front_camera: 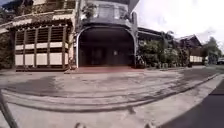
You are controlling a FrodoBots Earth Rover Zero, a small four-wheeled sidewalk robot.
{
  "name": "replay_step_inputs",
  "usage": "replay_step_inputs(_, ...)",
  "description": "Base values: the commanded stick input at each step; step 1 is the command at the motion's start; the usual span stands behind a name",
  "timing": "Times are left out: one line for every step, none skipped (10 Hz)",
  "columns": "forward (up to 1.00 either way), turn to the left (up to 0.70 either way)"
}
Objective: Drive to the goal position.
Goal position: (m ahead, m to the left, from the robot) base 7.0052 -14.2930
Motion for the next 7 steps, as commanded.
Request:
replay_step_inputs(0.00,-0.85)
replay_step_inputs(0.00,-0.85)
replay_step_inputs(0.00,-0.85)
replay_step_inputs(0.00,-0.85)
replay_step_inputs(0.00,-0.85)
replay_step_inputs(0.00,-0.85)
replay_step_inputs(0.00,-0.85)
